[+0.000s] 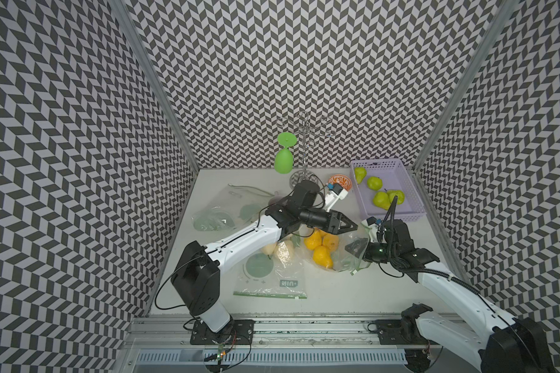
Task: Open the zip-top bag and take out the pear
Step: Pick up the pear from the zipper food storage bag.
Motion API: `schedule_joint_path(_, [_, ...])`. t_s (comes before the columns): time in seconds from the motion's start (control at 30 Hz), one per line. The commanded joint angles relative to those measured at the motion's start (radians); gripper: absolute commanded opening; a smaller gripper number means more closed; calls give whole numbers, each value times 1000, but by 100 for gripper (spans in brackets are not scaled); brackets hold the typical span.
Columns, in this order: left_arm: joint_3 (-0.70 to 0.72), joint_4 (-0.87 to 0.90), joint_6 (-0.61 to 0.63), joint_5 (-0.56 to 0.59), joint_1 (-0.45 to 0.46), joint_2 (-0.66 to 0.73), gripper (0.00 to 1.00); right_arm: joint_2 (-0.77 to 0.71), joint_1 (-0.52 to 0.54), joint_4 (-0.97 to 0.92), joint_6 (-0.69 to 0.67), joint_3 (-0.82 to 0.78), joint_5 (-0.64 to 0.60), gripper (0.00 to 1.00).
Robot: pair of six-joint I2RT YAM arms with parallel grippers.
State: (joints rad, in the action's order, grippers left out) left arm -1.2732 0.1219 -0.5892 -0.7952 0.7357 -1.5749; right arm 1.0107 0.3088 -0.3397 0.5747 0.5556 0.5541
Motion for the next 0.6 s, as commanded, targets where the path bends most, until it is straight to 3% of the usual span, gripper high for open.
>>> schedule_joint_path(0.0, [121, -108, -60, -8, -122, 123, 56, -40, -37, -1, -32, -22, -28, 30])
schedule_joint_path(0.13, [227, -80, -21, -1, -202, 144, 58, -59, -49, 10, -37, -35, -27, 34])
schedule_joint_path(0.37, [244, -79, 42, 45, -200, 52, 59, -48, -56, 54, -81, -57, 67, 37])
schedule_joint_path(0.57, [232, -87, 84, 80, -187, -37, 60, -55, -56, 8, -126, -19, 70, 39])
